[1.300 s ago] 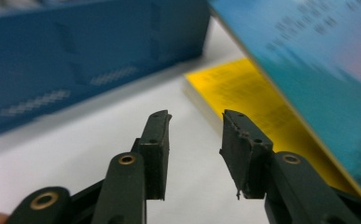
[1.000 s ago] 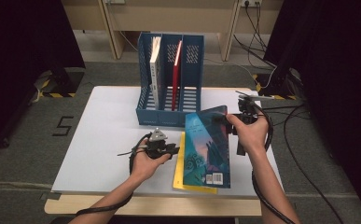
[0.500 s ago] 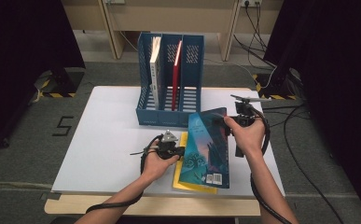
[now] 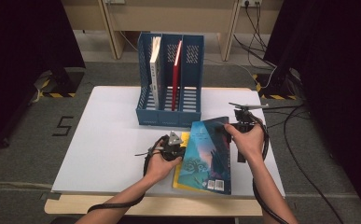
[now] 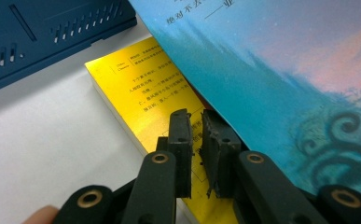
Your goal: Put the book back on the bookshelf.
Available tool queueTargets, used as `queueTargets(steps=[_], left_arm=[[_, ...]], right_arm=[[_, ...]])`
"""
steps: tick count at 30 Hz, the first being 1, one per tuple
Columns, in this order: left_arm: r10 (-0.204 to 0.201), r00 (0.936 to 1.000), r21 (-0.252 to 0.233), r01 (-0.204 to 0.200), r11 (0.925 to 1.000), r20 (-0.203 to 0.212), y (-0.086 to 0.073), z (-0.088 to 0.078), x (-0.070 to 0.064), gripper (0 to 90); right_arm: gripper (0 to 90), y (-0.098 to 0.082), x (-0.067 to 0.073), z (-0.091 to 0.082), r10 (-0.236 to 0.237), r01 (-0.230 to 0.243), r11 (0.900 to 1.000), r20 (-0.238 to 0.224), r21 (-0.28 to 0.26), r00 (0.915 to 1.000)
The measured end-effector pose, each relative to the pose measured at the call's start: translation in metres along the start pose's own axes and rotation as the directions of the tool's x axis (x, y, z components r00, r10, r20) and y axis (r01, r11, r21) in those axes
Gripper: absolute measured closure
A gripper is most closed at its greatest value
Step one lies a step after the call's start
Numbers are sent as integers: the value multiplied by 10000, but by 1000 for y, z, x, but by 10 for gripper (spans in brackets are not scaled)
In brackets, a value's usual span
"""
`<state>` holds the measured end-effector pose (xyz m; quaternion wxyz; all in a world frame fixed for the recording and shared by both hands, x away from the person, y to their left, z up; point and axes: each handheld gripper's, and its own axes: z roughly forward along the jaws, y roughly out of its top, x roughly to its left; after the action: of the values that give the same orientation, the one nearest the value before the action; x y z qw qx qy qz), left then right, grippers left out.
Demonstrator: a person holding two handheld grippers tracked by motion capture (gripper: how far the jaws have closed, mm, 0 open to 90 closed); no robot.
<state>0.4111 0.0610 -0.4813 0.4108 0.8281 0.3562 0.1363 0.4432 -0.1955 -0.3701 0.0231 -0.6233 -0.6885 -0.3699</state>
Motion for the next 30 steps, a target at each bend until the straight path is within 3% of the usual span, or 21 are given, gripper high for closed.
queueTargets(steps=[3,13,20,24,26,28,30], left_arm=[[53,10000,-15,-53,10000,-40,0,1,-1,816],[-9,9998,-10,9,10000,-181,0,1,-2,831],[-70,9999,-41,69,10000,-153,0,1,-2,839],[-133,9998,-54,133,9999,-144,0,1,-1,841],[-321,9995,-89,321,9994,7,-1,0,1,838],[-749,9970,-160,753,9970,202,-2,-2,9,810],[-1068,9942,-350,1072,9936,125,-4,-7,17,771]], right_arm=[[717,-3,-6,0,183,-181,9998,-84,124,9998],[669,-7,-9,5,19,-25,9985,113,553,9999],[647,-12,-15,11,168,-190,9969,293,767,9994],[736,-13,-18,12,179,-210,9970,419,747,9990],[746,-12,-17,10,337,-356,9966,269,745,9991],[748,-11,-14,9,195,-210,9971,203,725,9996],[749,-10,-11,7,157,-154,9976,-52,672,9999]])
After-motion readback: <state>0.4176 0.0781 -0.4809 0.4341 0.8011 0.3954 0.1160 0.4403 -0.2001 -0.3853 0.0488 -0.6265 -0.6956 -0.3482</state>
